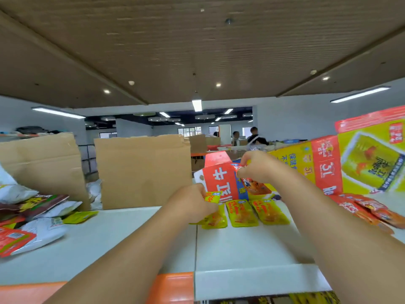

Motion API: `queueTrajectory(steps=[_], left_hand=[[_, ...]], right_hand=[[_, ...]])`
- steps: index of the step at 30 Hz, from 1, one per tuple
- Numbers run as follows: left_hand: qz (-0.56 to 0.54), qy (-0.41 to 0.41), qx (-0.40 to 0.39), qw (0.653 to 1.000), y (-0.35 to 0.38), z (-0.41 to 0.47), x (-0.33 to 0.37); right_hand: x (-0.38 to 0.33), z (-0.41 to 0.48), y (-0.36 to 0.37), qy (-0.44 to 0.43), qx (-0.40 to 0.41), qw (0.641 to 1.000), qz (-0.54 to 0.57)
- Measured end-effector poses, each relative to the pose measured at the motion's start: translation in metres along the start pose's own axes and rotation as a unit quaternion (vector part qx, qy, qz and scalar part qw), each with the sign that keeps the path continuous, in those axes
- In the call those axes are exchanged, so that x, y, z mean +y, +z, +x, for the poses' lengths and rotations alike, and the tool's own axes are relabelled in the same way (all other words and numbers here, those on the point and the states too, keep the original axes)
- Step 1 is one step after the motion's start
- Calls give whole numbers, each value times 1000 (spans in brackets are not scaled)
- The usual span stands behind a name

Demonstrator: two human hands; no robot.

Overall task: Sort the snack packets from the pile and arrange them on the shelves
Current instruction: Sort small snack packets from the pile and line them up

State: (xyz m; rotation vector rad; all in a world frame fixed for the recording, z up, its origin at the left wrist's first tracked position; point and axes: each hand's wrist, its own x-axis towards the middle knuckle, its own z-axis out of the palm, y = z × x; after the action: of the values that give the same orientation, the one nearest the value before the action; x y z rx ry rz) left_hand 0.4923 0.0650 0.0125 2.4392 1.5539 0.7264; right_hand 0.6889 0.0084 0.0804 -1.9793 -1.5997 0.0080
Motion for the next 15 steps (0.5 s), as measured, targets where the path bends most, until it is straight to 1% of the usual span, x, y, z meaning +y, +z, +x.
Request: queueTrajectory(steps=[4, 9, 15], left_hand=[[29, -23, -6, 999, 25, 1, 29], [63, -68, 9, 996, 42, 7, 39], [44, -117, 9, 992, 52, 5, 36]], right_hand=[[39, 8, -3, 2, -20, 1000, 19], [53, 25, 6, -12, -48, 998, 37], [64, 36, 39, -26, -57, 996, 56]])
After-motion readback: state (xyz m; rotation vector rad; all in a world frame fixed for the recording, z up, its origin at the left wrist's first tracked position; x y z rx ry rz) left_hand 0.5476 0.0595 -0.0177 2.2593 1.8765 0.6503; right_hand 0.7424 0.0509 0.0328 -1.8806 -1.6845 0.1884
